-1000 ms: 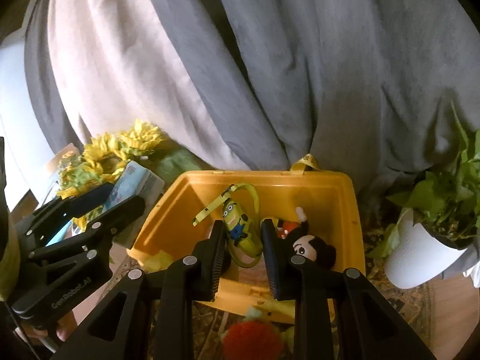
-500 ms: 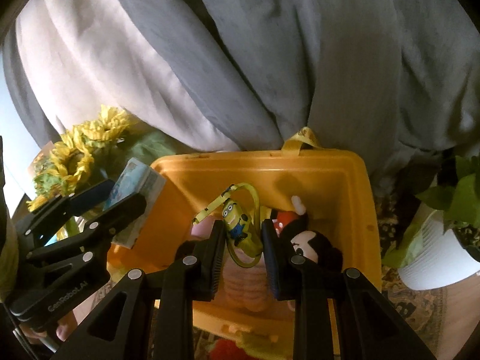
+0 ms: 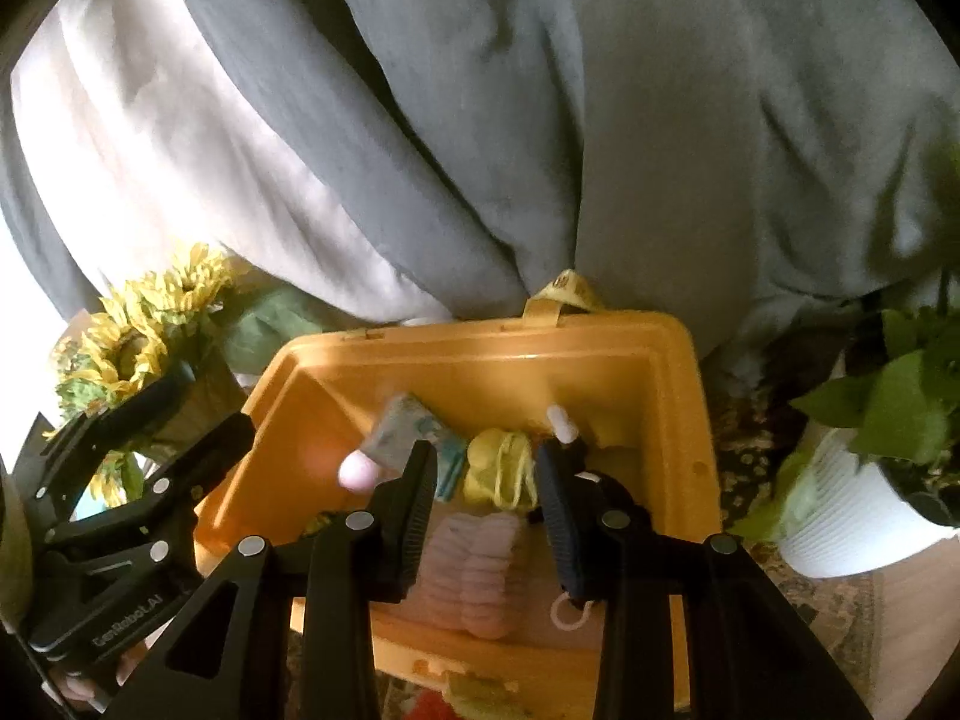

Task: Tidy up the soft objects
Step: 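Open both tools to drop the tissue pack and minion into the crate, then withdraw both tools from the crate toward the pompom and frog, then grasp the red pompom with the left tool while the right tool grasps the green frog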

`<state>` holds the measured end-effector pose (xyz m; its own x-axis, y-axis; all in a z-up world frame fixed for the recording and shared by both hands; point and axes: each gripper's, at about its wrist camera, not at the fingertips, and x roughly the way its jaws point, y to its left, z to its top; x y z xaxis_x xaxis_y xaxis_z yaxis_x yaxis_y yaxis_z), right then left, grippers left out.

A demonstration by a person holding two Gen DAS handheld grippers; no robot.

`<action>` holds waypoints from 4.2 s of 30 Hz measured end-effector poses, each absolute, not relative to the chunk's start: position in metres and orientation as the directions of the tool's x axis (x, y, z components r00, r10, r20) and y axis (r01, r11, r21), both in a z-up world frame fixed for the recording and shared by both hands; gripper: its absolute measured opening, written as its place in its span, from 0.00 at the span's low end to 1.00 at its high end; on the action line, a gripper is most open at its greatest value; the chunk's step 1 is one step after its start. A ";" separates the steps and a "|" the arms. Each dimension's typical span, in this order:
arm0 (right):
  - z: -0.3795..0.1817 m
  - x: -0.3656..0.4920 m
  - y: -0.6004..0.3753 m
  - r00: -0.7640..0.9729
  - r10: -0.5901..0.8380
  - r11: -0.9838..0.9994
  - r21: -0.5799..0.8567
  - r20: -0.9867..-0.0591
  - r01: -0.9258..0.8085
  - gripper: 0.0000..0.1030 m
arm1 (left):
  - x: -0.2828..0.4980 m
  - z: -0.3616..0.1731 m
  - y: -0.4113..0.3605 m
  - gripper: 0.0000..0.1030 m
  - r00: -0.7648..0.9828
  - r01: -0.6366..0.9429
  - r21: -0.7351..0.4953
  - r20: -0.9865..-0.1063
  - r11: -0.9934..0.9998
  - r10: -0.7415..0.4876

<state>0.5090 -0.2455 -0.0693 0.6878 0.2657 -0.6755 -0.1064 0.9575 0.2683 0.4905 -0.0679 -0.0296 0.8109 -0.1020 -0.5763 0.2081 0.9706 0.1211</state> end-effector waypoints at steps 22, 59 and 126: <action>-0.028 0.411 -0.261 0.797 0.191 0.977 0.190 -0.573 -0.097 0.54 | 0.393 -0.006 -0.085 0.85 0.878 0.228 0.151 -0.458 0.962 -0.137; -0.141 0.362 -0.270 0.586 0.193 0.980 0.128 -0.787 -0.151 0.54 | 0.328 -0.117 -0.113 0.98 0.757 0.388 0.171 -0.619 0.905 -0.208; -0.171 0.388 -0.271 0.538 0.276 0.957 0.282 -0.797 -0.073 0.33 | 0.385 -0.161 -0.108 0.38 0.580 0.451 -0.065 -0.737 0.890 -0.347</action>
<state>0.3881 -0.2710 -0.1715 0.5377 0.2764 -0.7965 -0.0734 0.9565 0.2823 0.3846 -0.1076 -0.1605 0.5797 -0.3474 -0.7371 0.4508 0.8902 -0.0651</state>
